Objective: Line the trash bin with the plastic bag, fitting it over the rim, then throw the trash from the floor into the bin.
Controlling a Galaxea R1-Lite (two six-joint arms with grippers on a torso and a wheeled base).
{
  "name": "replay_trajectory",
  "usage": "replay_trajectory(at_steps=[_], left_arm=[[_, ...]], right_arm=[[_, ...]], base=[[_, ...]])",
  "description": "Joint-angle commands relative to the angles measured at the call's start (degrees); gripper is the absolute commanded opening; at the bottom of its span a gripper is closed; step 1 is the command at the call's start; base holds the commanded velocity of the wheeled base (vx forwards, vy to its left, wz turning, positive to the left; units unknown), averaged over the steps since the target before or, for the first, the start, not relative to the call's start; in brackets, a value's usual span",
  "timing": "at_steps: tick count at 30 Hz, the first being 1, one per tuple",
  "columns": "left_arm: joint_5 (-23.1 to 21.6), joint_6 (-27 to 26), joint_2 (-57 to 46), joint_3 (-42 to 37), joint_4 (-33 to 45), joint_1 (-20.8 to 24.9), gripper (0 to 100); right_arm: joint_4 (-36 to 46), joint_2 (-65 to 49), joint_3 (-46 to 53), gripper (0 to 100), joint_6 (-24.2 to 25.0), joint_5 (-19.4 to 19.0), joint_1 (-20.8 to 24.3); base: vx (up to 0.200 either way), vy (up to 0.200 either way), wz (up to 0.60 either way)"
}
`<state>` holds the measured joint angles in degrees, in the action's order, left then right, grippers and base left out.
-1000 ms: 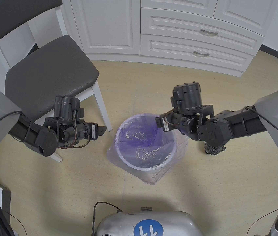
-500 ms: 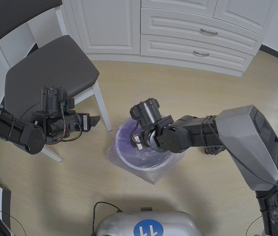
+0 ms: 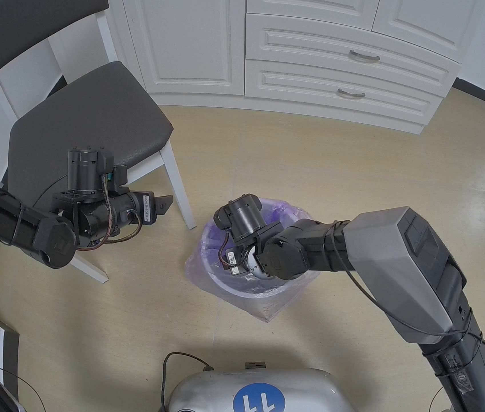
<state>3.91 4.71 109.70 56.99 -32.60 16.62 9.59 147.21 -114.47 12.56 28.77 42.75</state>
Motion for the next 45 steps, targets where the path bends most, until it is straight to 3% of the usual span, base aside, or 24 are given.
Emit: replay_trajectory(at_steps=[1,8,12,14,23,34,40,45], left_arm=[[0.0,0.0,0.2,-0.3,-0.5,0.0,100],[0.1,0.0,0.2,-0.3,-0.6,0.0,100],[0.1,0.0,0.2,-0.5,-0.6,0.0,100],[0.0,0.0,0.2,-0.6,-0.6,0.1,100],[0.0,-0.9,0.2,-0.9,-0.7,0.1,100],[-0.1,-0.9,0.2,-0.8,-0.8,0.0,100],[-0.1,-0.8,0.2,-0.9,-1.9,0.0,100],[0.0,-0.8,0.5,-1.0,-2.4,0.0,100]], right_arm=[[1.2,-0.7,-0.1,100,0.3,0.1,0.1],[10.5,-5.7,-0.1,100,2.5,0.0,1.1],[22.5,-8.1,-0.1,100,6.3,-1.3,2.8],[24.5,-8.1,-0.1,100,8.1,-2.1,3.5],[22.8,-8.3,2.8,100,9.2,-3.8,5.4],[9.0,-1.9,-0.1,100,10.6,-3.4,3.8],[10.0,-1.8,-0.1,100,12.0,-3.4,2.7],[19.6,-5.7,-0.1,100,12.2,-4.1,2.6]], base=[[0.000,0.000,0.00],[0.000,0.000,0.00],[0.000,0.000,0.00],[0.000,0.000,0.00],[0.000,0.000,0.00],[0.000,0.000,0.00],[0.000,0.000,0.00],[0.000,0.000,0.00]])
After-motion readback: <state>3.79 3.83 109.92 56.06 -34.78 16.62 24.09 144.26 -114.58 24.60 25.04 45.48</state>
